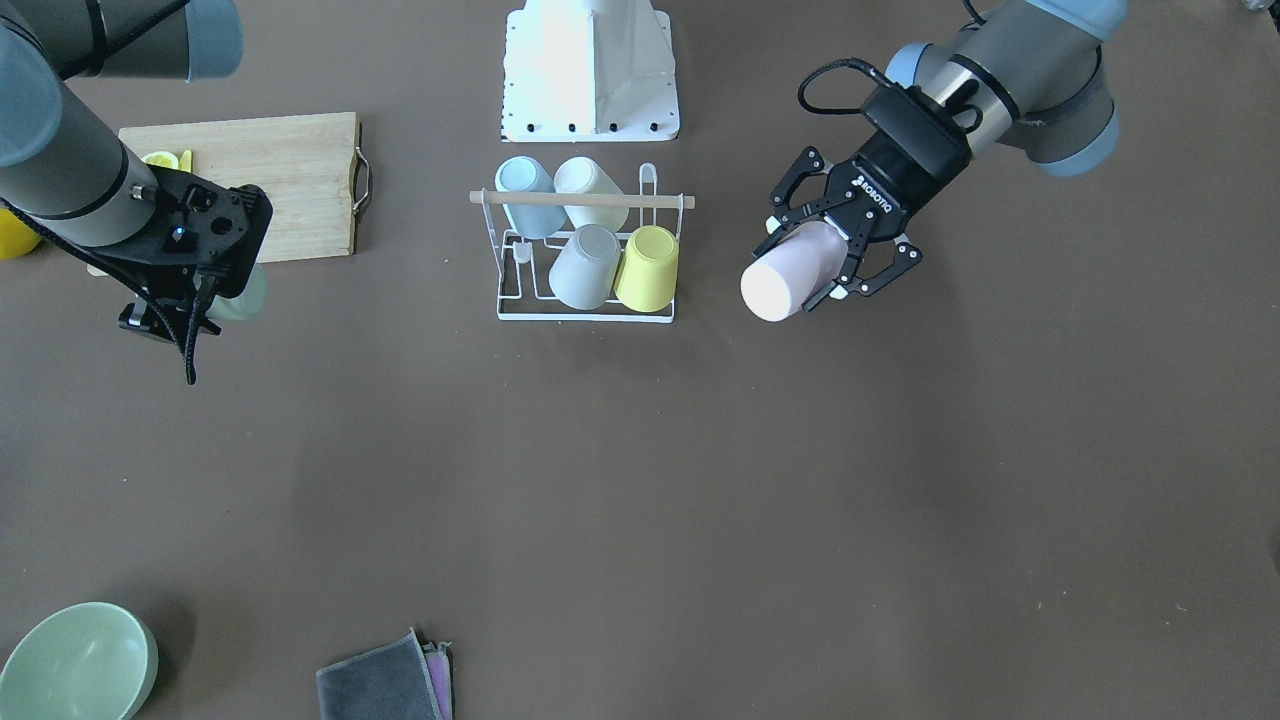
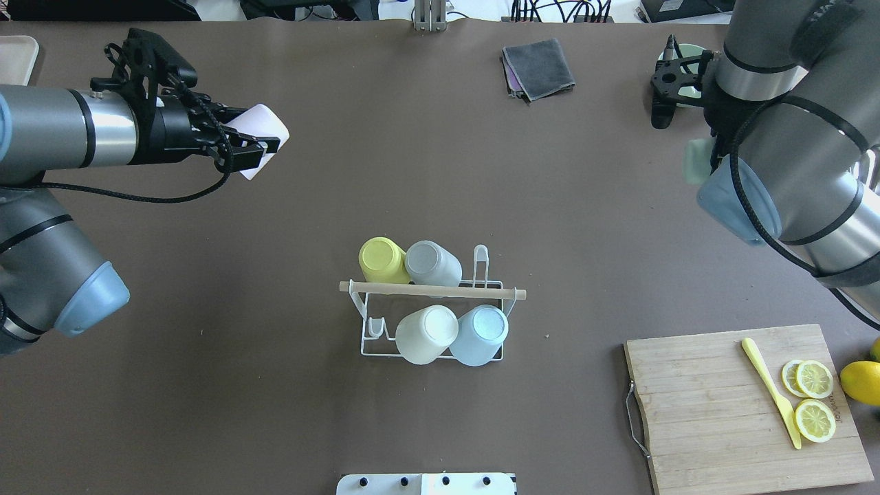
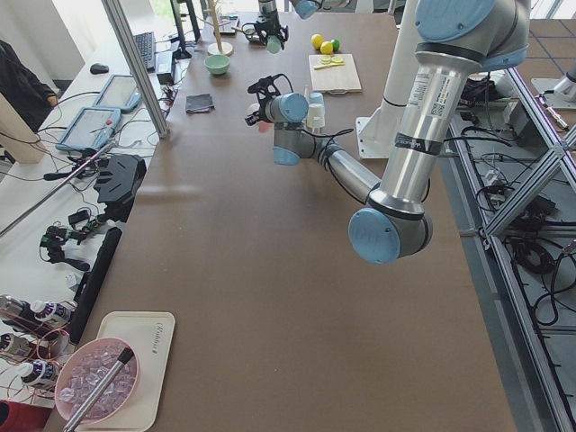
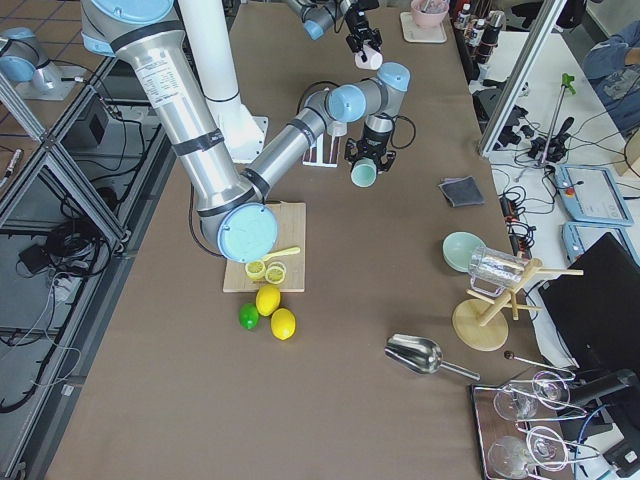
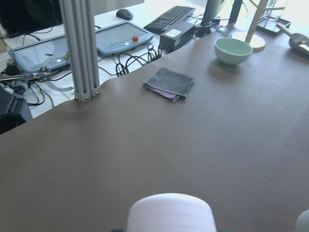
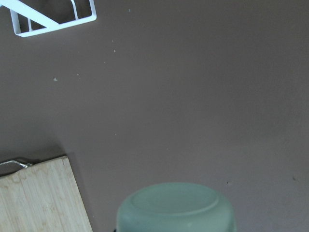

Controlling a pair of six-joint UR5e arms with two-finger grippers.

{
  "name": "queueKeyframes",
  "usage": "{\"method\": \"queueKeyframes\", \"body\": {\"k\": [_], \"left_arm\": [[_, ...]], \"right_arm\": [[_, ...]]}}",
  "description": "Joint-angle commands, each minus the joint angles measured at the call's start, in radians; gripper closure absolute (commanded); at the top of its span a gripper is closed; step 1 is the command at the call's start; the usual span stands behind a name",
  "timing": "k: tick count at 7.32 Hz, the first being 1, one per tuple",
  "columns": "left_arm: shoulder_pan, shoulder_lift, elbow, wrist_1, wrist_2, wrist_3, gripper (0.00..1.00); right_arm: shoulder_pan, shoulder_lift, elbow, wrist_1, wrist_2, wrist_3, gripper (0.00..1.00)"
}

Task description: Place cup on cup holder

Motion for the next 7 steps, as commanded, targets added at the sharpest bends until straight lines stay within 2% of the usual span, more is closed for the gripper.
{"method": "queueKeyframes", "body": {"k": [1,3,5,7], "left_arm": [[0.155,0.000,-0.013,-0.210,0.213,-0.054,1.00],[0.369,0.028,-0.012,-0.397,0.508,-0.046,1.00],[0.517,0.034,-0.012,-0.495,0.706,0.107,1.00],[0.579,0.026,0.000,-0.575,0.808,0.256,1.00]], "right_arm": [[-0.009,-0.029,-0.007,0.323,0.068,0.260,1.00],[-0.019,-0.043,-0.013,0.590,0.123,0.452,1.00],[-0.042,-0.044,-0.018,0.824,0.121,0.679,1.00],[-0.058,-0.043,-0.059,1.080,0.081,0.953,1.00]]}}
